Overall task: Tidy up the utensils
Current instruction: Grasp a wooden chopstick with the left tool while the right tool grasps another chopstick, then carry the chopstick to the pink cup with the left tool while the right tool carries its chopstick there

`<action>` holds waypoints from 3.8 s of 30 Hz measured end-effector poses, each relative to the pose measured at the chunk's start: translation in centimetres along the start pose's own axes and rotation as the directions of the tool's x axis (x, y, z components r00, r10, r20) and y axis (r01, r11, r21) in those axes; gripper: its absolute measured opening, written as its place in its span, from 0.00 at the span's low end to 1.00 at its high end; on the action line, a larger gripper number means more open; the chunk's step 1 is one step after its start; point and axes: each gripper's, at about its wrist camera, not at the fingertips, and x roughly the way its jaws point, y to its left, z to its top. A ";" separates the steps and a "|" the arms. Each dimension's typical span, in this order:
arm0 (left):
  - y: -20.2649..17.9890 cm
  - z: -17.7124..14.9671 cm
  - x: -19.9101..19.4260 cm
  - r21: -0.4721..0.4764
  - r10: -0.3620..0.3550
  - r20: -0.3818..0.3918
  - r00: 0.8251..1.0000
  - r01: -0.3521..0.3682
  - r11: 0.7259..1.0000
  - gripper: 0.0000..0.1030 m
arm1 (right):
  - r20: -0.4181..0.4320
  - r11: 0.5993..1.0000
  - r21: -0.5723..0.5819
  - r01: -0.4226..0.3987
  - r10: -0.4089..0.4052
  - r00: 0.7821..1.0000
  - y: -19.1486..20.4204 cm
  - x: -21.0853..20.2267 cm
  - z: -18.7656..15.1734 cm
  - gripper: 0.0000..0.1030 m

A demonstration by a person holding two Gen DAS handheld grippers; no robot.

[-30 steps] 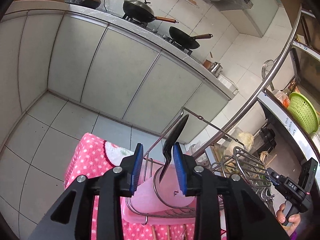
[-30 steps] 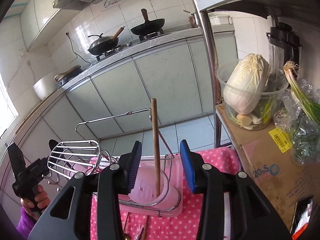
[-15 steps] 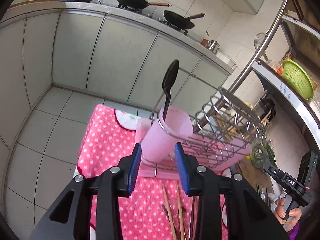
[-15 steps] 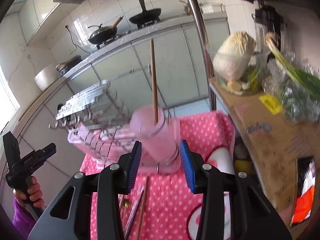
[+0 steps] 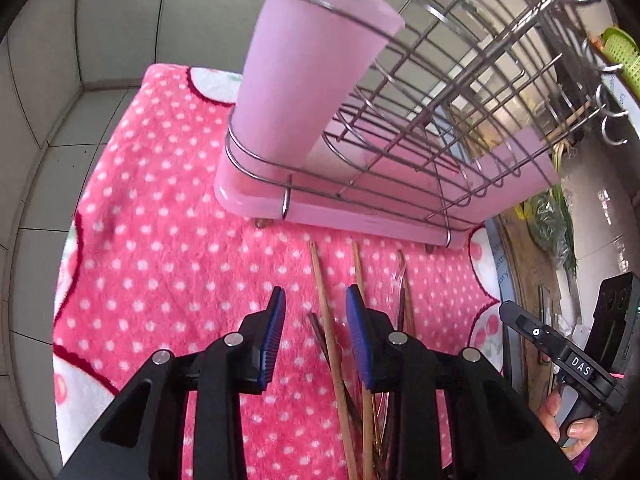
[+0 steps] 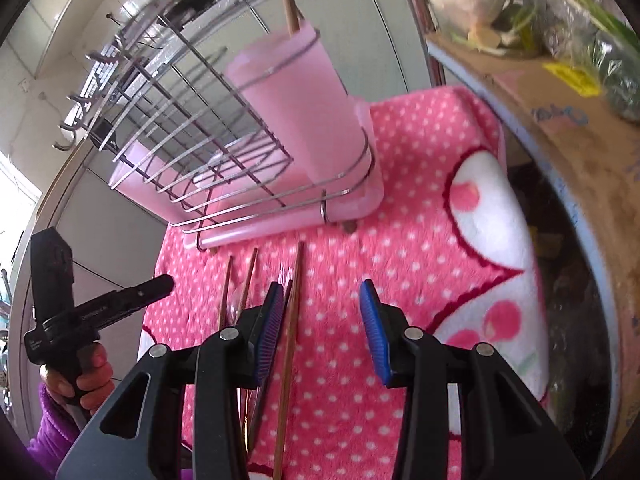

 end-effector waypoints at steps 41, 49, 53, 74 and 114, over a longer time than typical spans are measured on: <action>6.0 1.8 2.4 -0.067 0.139 -0.104 0.985 -0.146 0.987 0.05 | -0.262 0.994 -0.024 0.105 -0.108 0.959 1.6 6.2 -3.9 0.15; 4.8 2.4 3.9 -0.027 0.141 -0.164 0.976 -0.147 0.989 0.06 | -0.272 0.990 -0.075 0.119 -0.135 0.953 2.3 7.5 0.6 0.29; 4.7 3.1 4.2 -0.020 0.143 -0.188 0.972 -0.150 0.989 0.06 | -0.296 0.978 -0.135 0.161 -0.195 0.935 2.3 9.1 1.8 0.29; 2.1 2.6 0.8 -0.038 0.056 -0.065 0.996 -0.058 0.998 0.04 | -0.082 0.996 -0.077 0.046 -0.053 0.995 2.1 3.7 0.6 0.06; -4.5 6.5 -27.5 0.144 -0.136 0.641 0.756 0.056 0.988 0.04 | 0.598 0.974 -0.214 0.070 0.074 0.798 8.6 -20.4 11.3 0.06</action>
